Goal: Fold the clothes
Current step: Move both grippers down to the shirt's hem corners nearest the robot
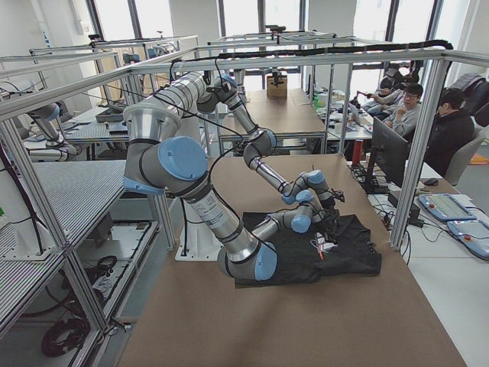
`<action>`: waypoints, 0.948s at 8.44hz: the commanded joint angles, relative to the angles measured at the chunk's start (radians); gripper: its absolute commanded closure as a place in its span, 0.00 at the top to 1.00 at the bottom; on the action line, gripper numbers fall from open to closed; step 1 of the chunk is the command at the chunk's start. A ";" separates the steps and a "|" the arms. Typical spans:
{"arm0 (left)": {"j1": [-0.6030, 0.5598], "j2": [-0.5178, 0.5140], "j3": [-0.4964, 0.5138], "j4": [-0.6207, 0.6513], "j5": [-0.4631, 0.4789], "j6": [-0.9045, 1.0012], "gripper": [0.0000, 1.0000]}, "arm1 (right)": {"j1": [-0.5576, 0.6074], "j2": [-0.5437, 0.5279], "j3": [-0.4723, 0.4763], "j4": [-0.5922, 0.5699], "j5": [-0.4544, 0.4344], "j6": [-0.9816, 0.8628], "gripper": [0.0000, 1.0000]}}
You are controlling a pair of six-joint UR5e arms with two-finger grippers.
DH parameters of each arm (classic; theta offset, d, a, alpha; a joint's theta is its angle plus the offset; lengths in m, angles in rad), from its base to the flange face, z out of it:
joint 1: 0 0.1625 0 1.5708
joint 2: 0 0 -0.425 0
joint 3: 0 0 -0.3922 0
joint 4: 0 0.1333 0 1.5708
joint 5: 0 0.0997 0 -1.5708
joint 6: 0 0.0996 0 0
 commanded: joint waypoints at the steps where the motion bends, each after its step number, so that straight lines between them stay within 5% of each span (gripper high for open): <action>1: -0.008 0.013 -0.086 0.001 -0.021 -0.021 1.00 | 0.004 -0.151 0.210 -0.004 0.046 -0.131 0.95; 5: 0.015 0.297 -0.434 0.000 -0.010 -0.105 1.00 | -0.094 -0.458 0.630 -0.107 0.077 -0.116 0.95; 8: 0.180 0.564 -0.771 -0.002 0.111 -0.295 1.00 | -0.171 -0.584 0.778 -0.116 0.074 0.177 0.94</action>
